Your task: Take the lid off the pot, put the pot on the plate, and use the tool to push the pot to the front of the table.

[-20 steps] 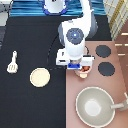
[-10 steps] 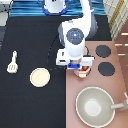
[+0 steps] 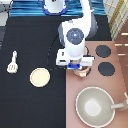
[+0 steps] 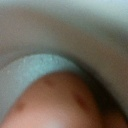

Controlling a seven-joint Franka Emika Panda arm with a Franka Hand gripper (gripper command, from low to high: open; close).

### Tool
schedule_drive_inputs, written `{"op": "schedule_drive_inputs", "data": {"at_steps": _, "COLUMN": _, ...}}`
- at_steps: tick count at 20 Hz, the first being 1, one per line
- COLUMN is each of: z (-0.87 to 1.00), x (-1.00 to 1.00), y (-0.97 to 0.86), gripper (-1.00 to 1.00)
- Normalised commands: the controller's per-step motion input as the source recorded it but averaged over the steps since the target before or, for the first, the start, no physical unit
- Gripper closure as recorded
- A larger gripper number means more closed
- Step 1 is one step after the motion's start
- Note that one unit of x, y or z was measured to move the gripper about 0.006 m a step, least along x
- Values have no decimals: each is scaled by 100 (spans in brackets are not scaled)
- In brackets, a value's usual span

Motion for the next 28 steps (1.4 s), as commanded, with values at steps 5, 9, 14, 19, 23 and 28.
{"op": "schedule_drive_inputs", "data": {"at_steps": 5, "z": 97, "x": -49, "y": -56, "gripper": 100}}
{"op": "schedule_drive_inputs", "data": {"at_steps": 9, "z": 84, "x": -40, "y": -61, "gripper": 100}}
{"op": "schedule_drive_inputs", "data": {"at_steps": 14, "z": 60, "x": -30, "y": -59, "gripper": 100}}
{"op": "schedule_drive_inputs", "data": {"at_steps": 19, "z": 63, "x": -19, "y": -69, "gripper": 100}}
{"op": "schedule_drive_inputs", "data": {"at_steps": 23, "z": 65, "x": -11, "y": -75, "gripper": 100}}
{"op": "schedule_drive_inputs", "data": {"at_steps": 28, "z": 53, "x": -3, "y": -83, "gripper": 100}}
